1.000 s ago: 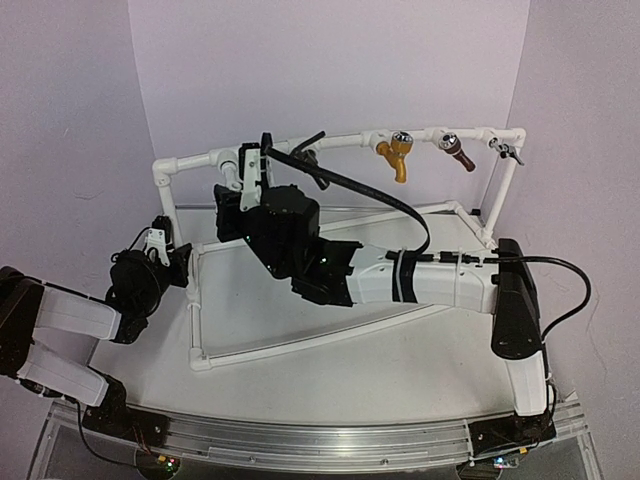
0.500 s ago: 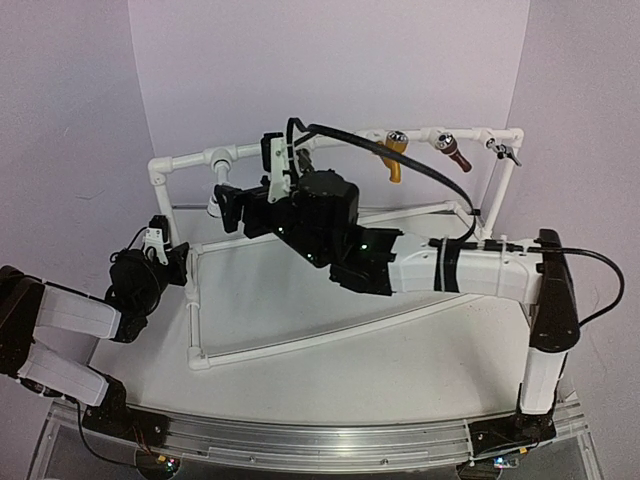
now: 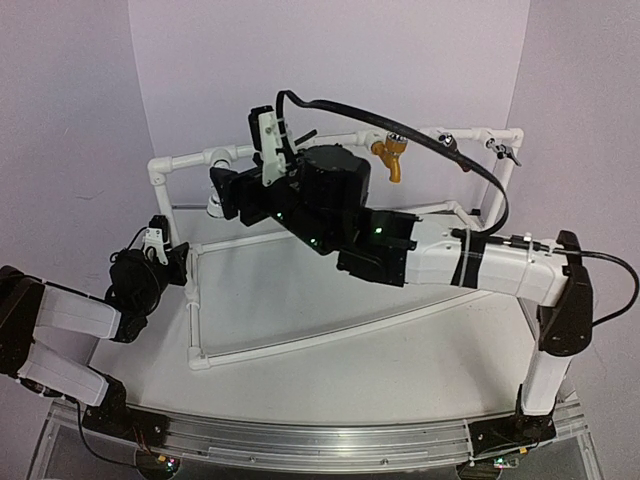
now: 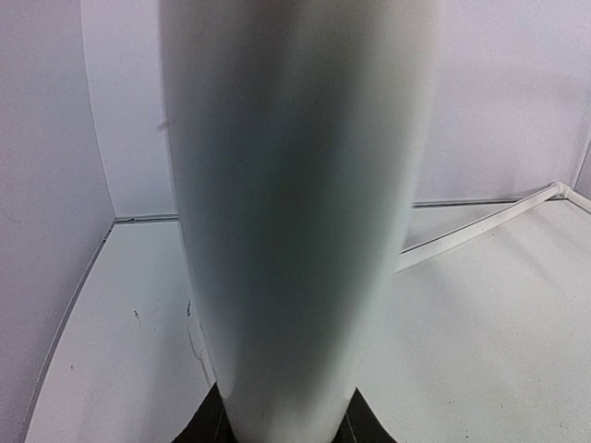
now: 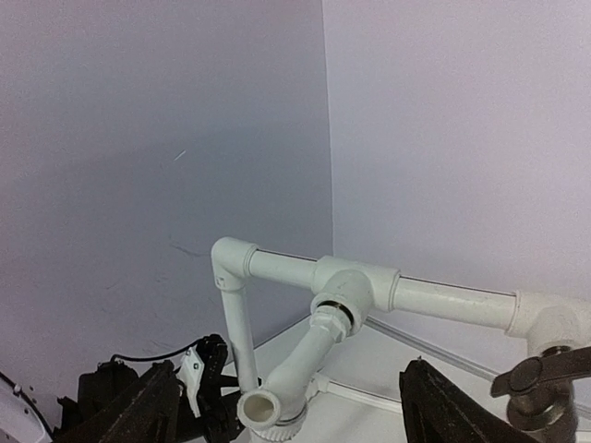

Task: Install the water faucets
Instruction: Place the adaptor at the water faucet.

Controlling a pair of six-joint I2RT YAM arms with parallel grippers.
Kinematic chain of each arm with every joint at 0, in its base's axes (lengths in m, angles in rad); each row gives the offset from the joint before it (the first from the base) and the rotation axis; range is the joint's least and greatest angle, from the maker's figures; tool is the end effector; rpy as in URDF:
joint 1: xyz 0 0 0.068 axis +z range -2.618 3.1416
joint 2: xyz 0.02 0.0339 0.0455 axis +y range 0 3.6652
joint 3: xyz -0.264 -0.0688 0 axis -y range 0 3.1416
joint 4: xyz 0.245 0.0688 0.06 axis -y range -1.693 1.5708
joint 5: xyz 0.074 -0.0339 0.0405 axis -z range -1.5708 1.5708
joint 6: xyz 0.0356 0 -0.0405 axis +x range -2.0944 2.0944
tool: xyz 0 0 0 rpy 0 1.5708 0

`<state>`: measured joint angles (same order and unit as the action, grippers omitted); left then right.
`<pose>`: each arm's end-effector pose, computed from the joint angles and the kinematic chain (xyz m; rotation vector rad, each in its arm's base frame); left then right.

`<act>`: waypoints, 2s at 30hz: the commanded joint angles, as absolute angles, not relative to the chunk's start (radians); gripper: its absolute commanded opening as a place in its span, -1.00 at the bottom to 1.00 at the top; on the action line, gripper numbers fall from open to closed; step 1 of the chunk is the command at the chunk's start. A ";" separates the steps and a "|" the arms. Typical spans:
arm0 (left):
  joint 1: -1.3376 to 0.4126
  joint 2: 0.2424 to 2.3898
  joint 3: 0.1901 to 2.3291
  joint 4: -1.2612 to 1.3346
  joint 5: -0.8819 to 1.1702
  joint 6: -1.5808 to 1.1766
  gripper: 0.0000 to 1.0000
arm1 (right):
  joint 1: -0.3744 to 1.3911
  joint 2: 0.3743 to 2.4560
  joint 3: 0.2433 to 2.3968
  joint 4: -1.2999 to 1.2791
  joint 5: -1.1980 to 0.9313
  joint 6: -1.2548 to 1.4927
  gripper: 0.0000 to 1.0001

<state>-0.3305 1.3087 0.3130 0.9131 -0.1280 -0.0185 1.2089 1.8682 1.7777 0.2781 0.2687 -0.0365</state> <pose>0.2324 -0.0749 0.1865 0.1604 1.6474 -0.1598 0.1693 0.4205 0.4237 -0.6386 1.2861 0.7872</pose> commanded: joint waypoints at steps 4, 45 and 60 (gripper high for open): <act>-0.376 1.309 0.351 0.885 0.059 -0.054 -1.00 | 1.258 2.063 1.948 0.395 0.477 0.066 0.50; -0.376 1.297 0.348 0.884 0.053 -0.053 -1.00 | 1.295 1.848 1.683 0.335 0.318 0.049 0.97; -0.376 1.304 0.350 0.883 0.054 -0.051 -1.00 | 1.366 2.070 2.098 -0.025 0.573 -1.283 0.96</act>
<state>-0.3301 1.3025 0.3149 0.8993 -0.1303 -0.0212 1.3689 1.9723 2.0060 0.0451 0.4468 -0.8658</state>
